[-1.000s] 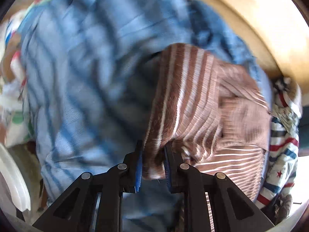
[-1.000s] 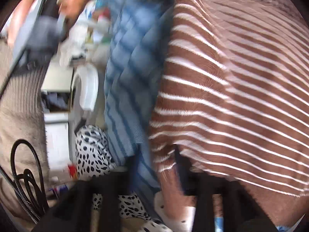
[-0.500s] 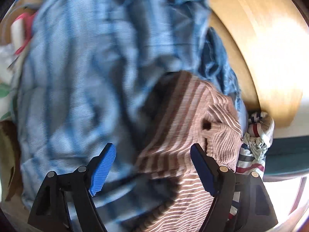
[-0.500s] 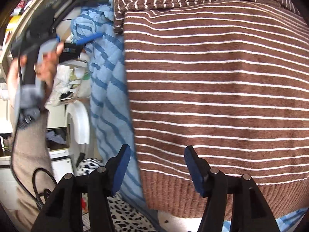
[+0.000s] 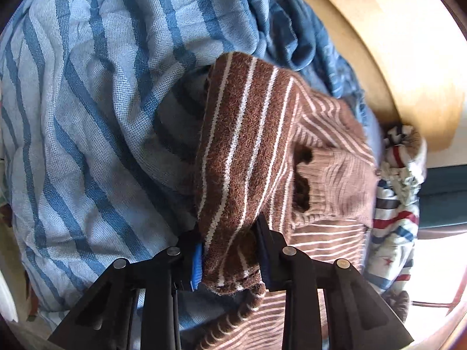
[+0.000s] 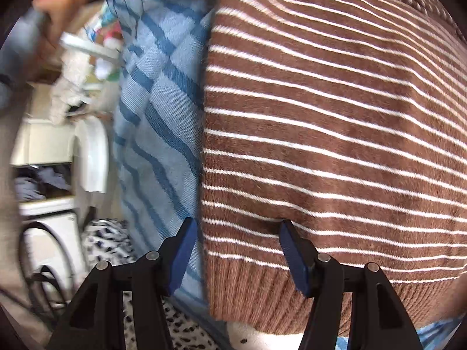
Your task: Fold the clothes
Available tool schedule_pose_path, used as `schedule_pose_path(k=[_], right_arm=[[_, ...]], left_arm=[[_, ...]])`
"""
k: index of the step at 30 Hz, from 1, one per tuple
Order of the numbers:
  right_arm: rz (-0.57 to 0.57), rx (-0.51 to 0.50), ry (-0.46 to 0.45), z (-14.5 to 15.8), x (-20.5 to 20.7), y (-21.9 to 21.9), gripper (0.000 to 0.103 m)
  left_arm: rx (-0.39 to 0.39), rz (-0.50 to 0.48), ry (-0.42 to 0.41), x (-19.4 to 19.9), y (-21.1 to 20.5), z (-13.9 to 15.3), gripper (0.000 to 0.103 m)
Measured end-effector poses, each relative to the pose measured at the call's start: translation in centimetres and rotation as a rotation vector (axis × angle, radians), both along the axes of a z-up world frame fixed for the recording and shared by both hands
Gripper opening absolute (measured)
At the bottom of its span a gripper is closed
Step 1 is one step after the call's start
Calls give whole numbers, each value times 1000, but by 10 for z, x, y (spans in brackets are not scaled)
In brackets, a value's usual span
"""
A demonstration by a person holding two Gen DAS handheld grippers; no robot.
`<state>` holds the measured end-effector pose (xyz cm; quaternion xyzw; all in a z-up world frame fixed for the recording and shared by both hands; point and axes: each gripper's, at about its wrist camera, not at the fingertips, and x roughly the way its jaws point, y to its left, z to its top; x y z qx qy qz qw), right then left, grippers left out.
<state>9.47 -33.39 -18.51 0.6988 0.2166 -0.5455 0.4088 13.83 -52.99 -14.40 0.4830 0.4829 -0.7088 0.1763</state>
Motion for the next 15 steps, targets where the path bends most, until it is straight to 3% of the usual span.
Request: schedule_pose_path(k=[4,9,12,15], right_arm=[[92,67,129,-9,24,-16,64],[93,56,226,-9,31,-16,26],[56,-10,198,4,21,-4,9],[-46,-81,159,23,-9,22,7]], left_arm=[[-8,-19,18,-2,6,-4,28],[59,15,93,0,21,-11,25],[81,27,146,-22,37,-7,20],[59,14,199,-27,49,19,20]])
